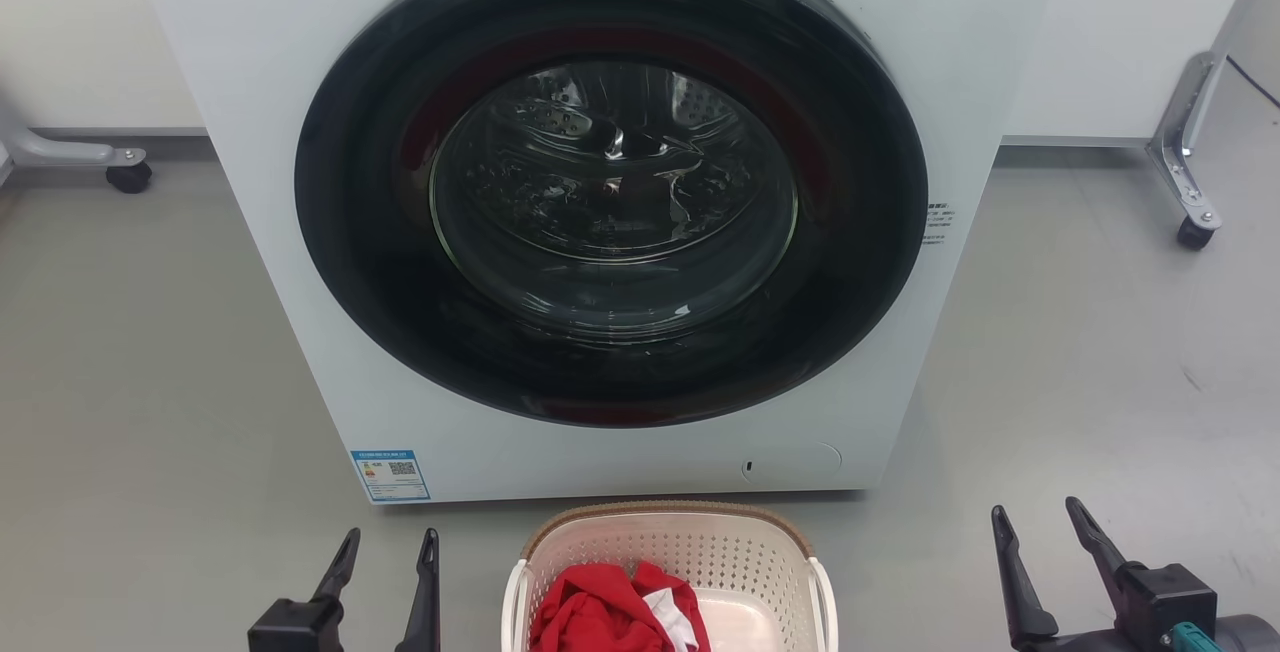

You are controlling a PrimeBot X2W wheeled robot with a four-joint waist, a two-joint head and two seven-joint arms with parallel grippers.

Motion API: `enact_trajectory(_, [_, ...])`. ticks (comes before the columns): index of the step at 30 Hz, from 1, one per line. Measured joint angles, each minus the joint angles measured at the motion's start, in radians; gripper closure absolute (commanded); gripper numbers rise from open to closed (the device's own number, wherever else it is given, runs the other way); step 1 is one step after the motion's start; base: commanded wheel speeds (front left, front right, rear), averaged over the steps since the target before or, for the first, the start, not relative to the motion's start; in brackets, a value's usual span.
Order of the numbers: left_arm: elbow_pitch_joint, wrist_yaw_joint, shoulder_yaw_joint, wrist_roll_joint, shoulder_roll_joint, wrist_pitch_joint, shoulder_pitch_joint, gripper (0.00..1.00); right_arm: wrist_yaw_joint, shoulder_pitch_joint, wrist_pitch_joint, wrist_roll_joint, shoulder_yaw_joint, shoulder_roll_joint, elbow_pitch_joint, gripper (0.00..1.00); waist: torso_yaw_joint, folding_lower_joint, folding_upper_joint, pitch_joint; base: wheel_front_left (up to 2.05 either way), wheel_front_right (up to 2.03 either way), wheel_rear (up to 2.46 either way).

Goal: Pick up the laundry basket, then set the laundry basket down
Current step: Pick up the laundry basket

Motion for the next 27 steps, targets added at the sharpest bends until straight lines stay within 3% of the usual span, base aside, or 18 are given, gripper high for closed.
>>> enact_trajectory(16, [-0.004, 0.001, 0.009, 0.006, -0.01, 0.006, 0.009, 0.0, 0.002, 0.012, 0.0, 0.0, -0.008, 0.006, 0.001, 0.0, -0.003, 0.0, 0.0, 0.013, 0.0, 0.0, 0.0])
enact_trajectory(27, [-0.041, 0.008, 0.012, 0.013, -0.015, 0.018, 0.0, 0.0, 0.002, 0.017, 0.0, -0.001, -0.015, 0.007, -0.035, 0.0, -0.001, 0.0, 0.0, 0.107, 0.0, 0.0, 0.0])
